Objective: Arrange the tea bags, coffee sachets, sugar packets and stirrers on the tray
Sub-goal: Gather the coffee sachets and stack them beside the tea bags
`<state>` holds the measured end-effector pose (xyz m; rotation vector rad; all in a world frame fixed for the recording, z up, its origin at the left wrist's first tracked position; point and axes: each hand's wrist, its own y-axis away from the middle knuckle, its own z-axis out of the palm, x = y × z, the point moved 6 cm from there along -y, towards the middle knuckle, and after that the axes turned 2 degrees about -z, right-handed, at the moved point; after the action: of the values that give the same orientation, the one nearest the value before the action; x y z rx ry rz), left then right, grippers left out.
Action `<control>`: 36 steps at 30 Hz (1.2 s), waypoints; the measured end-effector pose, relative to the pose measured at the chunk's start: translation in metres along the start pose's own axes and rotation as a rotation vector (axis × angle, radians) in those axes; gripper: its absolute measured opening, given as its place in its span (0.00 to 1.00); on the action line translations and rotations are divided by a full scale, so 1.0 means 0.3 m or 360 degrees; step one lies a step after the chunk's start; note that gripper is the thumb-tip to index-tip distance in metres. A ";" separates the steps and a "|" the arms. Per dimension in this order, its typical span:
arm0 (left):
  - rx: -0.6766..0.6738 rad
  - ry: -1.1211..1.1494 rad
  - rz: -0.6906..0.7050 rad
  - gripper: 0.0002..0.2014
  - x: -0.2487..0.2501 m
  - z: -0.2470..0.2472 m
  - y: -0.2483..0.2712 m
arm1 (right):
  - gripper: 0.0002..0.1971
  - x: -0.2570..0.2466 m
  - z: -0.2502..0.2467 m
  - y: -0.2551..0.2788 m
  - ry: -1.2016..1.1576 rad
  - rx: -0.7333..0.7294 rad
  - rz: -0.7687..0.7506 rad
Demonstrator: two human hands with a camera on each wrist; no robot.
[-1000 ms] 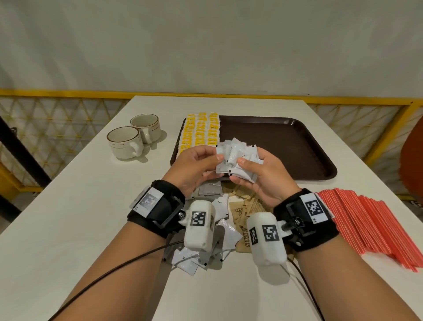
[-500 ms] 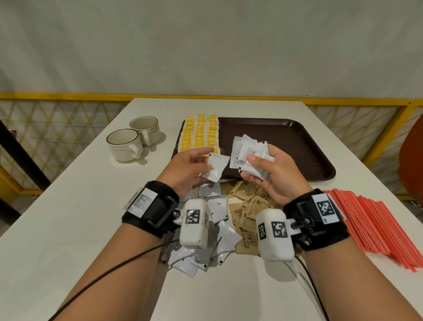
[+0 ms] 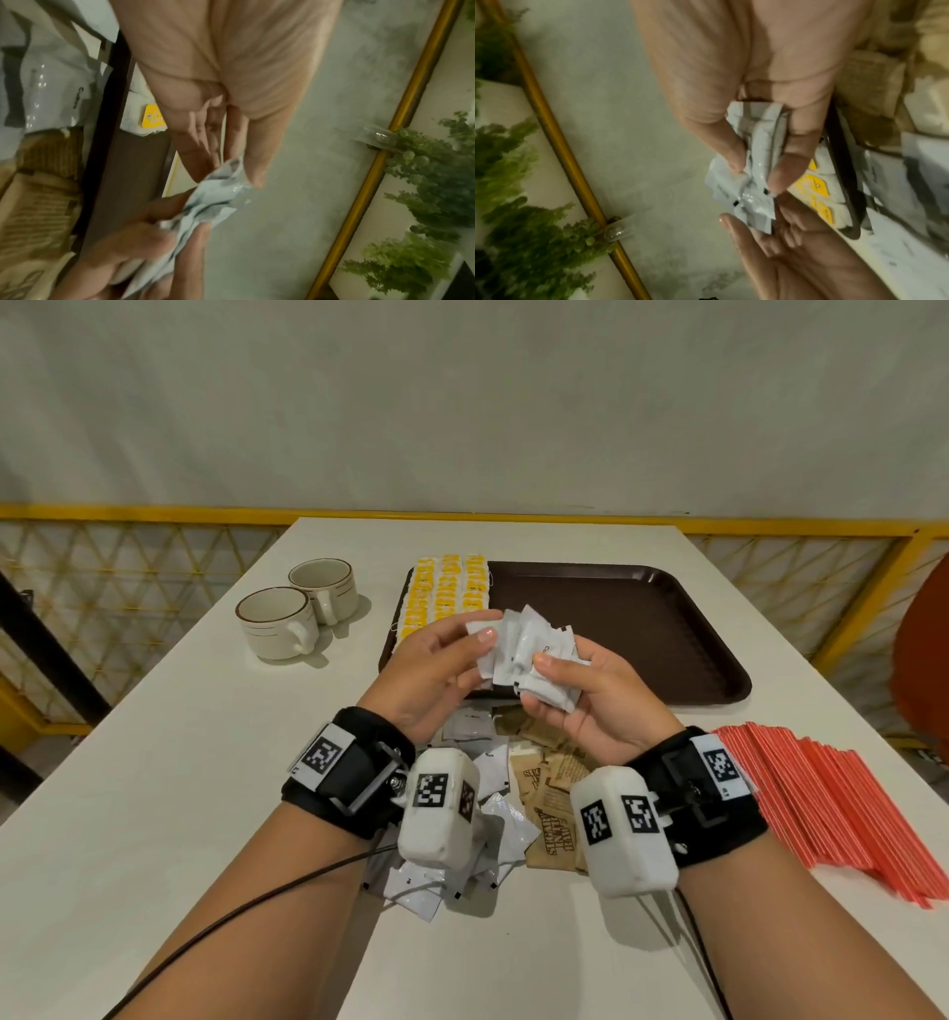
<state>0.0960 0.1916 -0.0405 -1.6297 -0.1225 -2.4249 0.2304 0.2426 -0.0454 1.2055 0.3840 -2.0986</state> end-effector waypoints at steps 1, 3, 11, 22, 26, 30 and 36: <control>-0.0094 -0.0015 -0.0002 0.21 -0.004 0.011 0.002 | 0.18 -0.002 0.003 0.000 -0.0094 0.0002 -0.0006; -0.0246 -0.0144 -0.0010 0.28 -0.021 0.033 0.008 | 0.19 -0.003 0.011 0.003 -0.0216 -0.0019 0.0001; -0.0257 -0.0210 0.0146 0.21 -0.016 0.064 0.012 | 0.27 0.038 0.057 0.015 -0.0134 -0.0173 0.0107; 0.0082 -0.0162 0.0057 0.14 0.012 -0.040 -0.004 | 0.19 0.008 0.020 0.016 -0.0053 -0.0038 0.0080; -0.0019 -0.0315 0.0081 0.16 0.000 -0.014 0.001 | 0.17 0.031 0.027 0.016 0.0020 -0.0029 0.0092; 0.0118 -0.0217 0.0080 0.12 0.000 -0.026 0.005 | 0.14 0.021 0.007 0.010 0.0007 0.0098 0.0028; 0.0308 0.0294 -0.0118 0.19 -0.030 -0.068 -0.002 | 0.09 -0.020 -0.037 0.007 -0.0079 0.0230 -0.0053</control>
<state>0.0805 0.1896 -0.0565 -1.3358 -0.3807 -2.5139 0.2409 0.2495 -0.0461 1.2338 0.2351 -2.2121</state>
